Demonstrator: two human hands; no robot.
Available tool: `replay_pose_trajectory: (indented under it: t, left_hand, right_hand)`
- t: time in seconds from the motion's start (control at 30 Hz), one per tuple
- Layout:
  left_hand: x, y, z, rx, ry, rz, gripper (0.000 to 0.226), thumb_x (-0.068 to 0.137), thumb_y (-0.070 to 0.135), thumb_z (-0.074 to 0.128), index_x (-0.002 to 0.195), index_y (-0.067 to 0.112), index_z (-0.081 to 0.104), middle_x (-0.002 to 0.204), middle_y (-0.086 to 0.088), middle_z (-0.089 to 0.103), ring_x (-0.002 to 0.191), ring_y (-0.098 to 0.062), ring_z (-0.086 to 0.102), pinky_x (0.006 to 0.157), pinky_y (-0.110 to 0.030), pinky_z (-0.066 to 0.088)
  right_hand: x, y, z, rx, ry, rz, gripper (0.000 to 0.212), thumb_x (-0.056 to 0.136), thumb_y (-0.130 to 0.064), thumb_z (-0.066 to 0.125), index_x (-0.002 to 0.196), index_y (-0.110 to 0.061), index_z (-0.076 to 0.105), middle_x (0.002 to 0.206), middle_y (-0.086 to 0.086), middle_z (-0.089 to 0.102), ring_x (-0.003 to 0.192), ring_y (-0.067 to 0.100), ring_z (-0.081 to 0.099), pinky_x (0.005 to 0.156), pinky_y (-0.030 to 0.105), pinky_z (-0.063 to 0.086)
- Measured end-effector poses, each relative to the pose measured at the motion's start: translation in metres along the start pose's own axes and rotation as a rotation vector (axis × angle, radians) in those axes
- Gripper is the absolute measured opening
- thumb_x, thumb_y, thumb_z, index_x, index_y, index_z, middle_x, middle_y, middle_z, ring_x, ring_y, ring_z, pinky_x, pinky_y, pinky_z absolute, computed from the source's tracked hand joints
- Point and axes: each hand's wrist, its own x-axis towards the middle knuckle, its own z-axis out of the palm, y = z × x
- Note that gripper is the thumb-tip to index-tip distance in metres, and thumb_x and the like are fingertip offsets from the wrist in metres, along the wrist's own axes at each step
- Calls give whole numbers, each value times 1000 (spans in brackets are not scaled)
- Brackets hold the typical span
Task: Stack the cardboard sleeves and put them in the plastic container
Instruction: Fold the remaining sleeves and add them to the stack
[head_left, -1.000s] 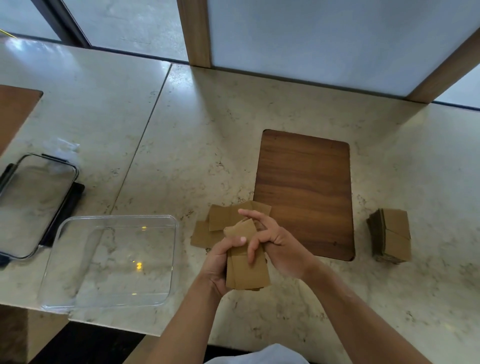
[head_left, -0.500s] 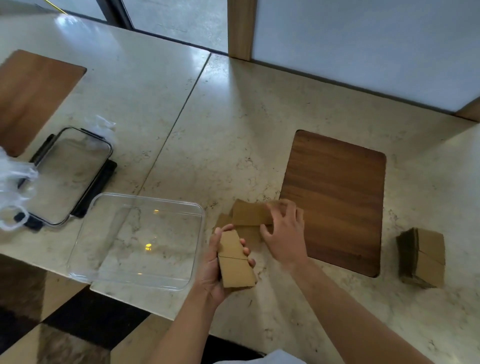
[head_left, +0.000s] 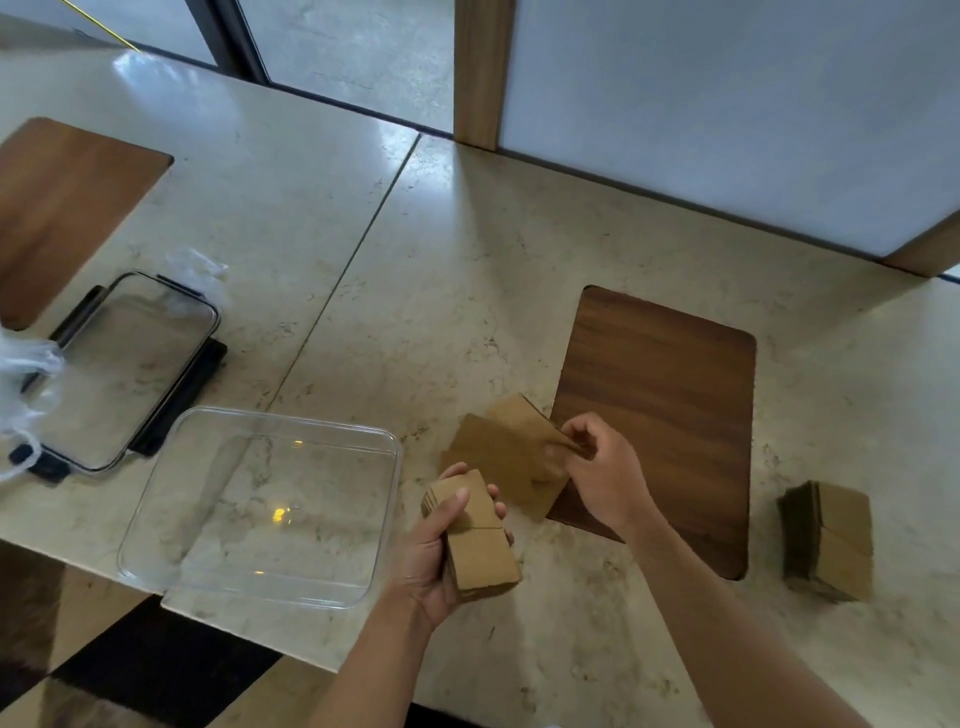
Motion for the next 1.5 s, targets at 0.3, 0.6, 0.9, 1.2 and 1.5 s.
replay_pose_trajectory:
  t: [0.3,0.6,0.9,1.2,1.5]
  left_hand:
    - [11,-9,21,216,-42,-156,64,60,43,99,117,23,78,120,-20,74,88,-34,73,72,-48,60]
    - [17,-16,36,388,-152,-185,80,66,14,87,141,18,61,131,-27,64,97,-38,66,77,-50,57]
    - [15,-17,52,517,-17,37,61,57,13,90,115,30,75,112,-14,79,93,-33,76,73,-48,62]
    - [11,-18,49,361,97,-124,75,69,42,96,130,14,62,102,-20,69,78,-30,67,72,-45,59]
    - [11,-16,43,403,60,-254,63,58,21,88,120,23,75,106,-20,79,86,-39,76,64,-54,61]
  right_hand:
    - [-43,-3,-22,626,-189,-28,52,89,25,58,62,-16,75,129,5,66,115,11,69,84,32,62]
    - [-51,-5,-35,682,-227,143,30,79,-4,56,91,-15,82,100,3,73,83,17,65,69,26,56]
    - [-54,1,-22,686,-191,230,80,72,-24,93,143,-17,57,124,9,74,114,26,73,93,42,62]
    - [-49,-1,-29,853,10,36,32,90,-15,70,122,-18,65,116,5,78,112,27,74,84,37,62]
    - [-64,-3,-19,288,-281,-194,52,89,18,65,71,-29,78,156,-3,51,150,15,37,120,41,35]
